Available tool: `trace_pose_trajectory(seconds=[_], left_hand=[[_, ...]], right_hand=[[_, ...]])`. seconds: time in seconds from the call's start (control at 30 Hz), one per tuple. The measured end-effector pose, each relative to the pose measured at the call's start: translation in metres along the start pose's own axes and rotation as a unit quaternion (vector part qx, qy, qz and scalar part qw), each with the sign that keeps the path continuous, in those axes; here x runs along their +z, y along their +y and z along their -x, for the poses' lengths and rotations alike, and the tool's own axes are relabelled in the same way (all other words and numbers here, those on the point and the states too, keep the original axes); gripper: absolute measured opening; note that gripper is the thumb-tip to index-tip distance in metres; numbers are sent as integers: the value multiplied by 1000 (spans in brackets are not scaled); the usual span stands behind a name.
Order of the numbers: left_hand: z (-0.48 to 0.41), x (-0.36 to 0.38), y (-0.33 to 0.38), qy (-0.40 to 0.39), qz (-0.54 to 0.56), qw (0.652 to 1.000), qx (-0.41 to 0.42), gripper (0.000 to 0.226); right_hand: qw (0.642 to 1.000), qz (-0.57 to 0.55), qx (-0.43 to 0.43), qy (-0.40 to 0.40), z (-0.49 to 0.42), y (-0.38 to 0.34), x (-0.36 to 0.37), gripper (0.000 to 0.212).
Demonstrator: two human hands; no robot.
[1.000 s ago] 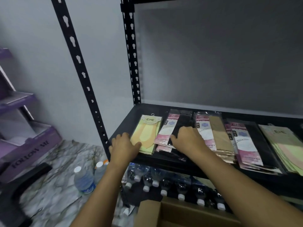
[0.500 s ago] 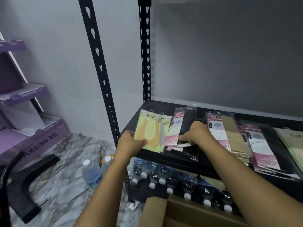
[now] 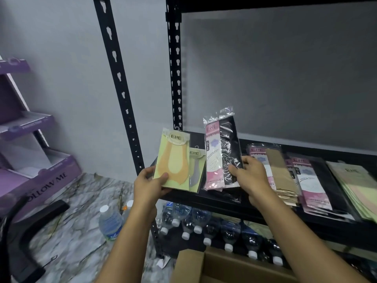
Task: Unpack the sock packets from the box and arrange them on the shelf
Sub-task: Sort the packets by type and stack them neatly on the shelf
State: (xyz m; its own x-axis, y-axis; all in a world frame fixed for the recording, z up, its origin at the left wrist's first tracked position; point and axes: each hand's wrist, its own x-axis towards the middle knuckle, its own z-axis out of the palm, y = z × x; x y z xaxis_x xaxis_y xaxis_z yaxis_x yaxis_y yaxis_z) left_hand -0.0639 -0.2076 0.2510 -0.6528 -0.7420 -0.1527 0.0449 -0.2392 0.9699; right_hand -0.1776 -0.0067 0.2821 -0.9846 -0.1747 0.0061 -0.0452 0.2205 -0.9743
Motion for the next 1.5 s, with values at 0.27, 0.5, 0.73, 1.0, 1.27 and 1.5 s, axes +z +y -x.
trace_pose_trajectory(seconds=[0.27, 0.5, 0.73, 1.0, 1.27, 1.5], left_hand=[[36, 26, 17, -39, 73, 996, 14, 33], [64, 63, 11, -116, 63, 991, 8, 37], [81, 98, 2, -163, 61, 985, 5, 34], [101, 123, -6, -206, 43, 978, 14, 33], [107, 136, -9, -218, 39, 975, 15, 34], [111, 143, -12, -226, 44, 973, 6, 33]], right_hand=[[995, -101, -10, 14, 29, -3, -43, 22], [991, -113, -24, 70, 39, 4, -97, 22], [986, -116, -24, 117, 46, 14, -140, 27], [985, -103, -34, 137, 54, 25, -171, 23], [984, -110, -40, 135, 57, 29, -188, 23], [982, -118, -47, 139, 60, 31, -196, 25]])
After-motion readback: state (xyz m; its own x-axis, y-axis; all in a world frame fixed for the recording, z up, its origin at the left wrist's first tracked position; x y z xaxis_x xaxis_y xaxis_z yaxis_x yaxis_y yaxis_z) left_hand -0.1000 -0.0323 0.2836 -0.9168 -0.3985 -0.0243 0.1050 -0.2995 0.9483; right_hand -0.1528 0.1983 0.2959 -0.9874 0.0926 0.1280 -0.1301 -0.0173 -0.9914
